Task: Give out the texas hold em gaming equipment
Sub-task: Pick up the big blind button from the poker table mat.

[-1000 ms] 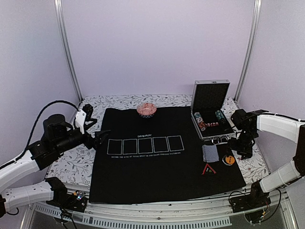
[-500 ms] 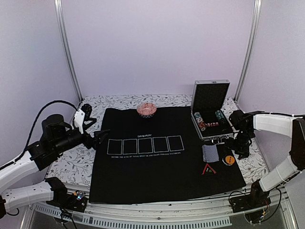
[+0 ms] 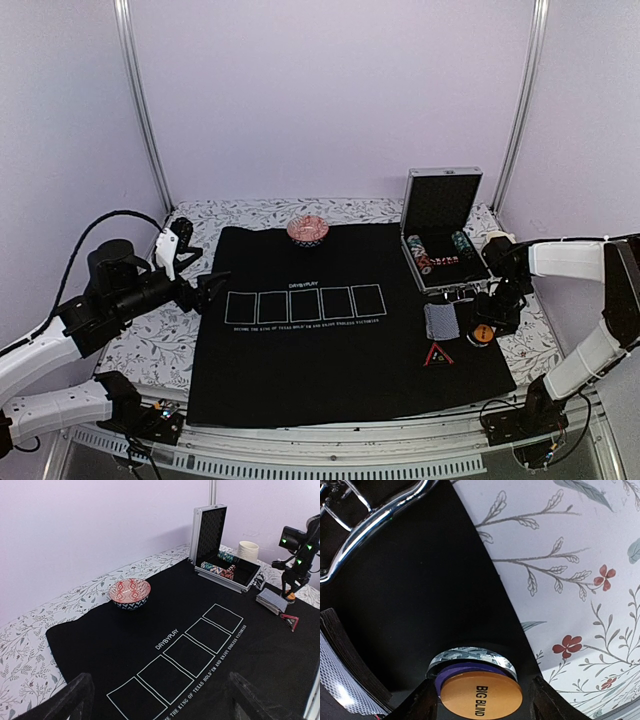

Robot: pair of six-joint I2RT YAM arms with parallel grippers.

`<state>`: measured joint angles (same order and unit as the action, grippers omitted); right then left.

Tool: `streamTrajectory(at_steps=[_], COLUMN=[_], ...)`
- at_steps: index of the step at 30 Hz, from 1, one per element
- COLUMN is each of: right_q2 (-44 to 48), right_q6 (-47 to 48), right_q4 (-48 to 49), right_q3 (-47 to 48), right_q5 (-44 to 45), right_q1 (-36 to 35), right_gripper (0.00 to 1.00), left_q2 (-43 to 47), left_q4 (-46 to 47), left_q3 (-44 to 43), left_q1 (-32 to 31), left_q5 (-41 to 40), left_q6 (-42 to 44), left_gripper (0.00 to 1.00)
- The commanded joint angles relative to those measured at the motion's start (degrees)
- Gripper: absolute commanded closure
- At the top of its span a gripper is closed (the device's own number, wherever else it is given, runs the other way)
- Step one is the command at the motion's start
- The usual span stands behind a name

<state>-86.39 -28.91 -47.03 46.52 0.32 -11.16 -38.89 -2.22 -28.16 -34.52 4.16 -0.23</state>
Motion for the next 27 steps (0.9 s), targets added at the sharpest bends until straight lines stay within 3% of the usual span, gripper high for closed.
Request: streamTrajectory(at_steps=[1, 15, 27], right_q2=[-1.21, -0.53, 1.23], right_q6=[0.33, 0.24, -0.53], right_q4=[0.89, 0.42, -1.03], right_q3=[-1.3, -1.32, -1.73], right_q5=[-0.9, -2.32, -1.3], right_q1=[0.35, 0.39, 0.33], right_gripper=[0.36, 0.31, 0.42], left_q2=[0.57, 0.58, 0.31], left_q4=[0.72, 0.74, 0.81], left_q3=[-0.67, -0.67, -0.82], left_q1=[-0.55, -0.59, -0.62], left_q5=[0.13, 0.2, 0.24], left_q6=[-0.02, 0.03, 0.04], left_gripper=[0.07, 0.07, 0.07])
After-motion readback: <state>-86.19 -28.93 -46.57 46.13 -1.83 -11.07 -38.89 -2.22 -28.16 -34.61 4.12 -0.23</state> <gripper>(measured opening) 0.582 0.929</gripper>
